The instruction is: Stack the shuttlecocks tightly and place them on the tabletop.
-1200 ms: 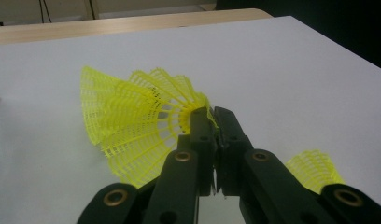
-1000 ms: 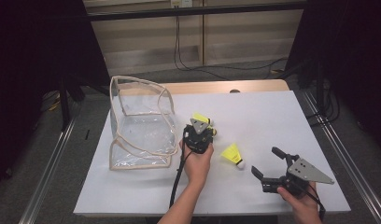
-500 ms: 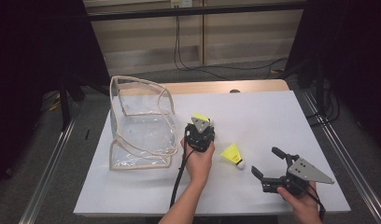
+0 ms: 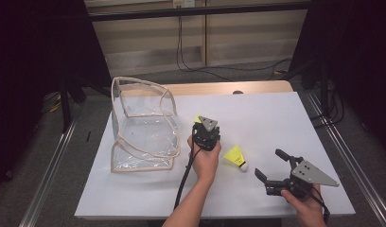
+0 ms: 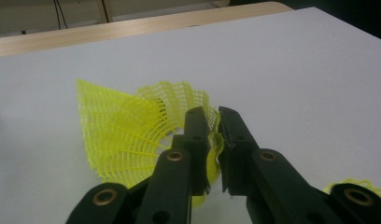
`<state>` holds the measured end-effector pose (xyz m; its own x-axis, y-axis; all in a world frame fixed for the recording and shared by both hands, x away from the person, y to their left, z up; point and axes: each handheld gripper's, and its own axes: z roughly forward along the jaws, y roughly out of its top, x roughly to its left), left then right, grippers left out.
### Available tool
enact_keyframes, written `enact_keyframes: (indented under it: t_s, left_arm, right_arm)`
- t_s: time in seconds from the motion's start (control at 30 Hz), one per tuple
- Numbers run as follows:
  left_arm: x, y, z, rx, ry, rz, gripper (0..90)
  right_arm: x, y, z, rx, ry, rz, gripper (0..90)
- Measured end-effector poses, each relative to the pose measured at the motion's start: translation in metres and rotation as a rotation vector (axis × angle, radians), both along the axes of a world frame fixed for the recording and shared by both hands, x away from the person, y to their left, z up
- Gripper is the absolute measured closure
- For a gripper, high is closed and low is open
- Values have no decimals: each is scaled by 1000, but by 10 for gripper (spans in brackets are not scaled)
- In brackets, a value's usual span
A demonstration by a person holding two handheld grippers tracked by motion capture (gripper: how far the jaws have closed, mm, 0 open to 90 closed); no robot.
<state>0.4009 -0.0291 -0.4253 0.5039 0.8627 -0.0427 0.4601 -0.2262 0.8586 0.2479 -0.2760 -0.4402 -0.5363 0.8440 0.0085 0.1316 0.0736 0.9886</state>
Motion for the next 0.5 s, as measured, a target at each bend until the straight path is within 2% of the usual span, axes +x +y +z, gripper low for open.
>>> enact_keyframes:
  t_s: [0.23,0.37,0.5]
  left_arm:
    - [3,-1,-1,-9,-35,0,832]
    - [5,-3,-3,-23,-30,-10,831]
    - [7,-5,-4,-12,-30,-18,832]
  right_arm:
    - [1,-1,0,1,1,2,26]
    - [1,-1,0,-1,-1,4,26]
    - [1,-1,0,-1,0,3,26]
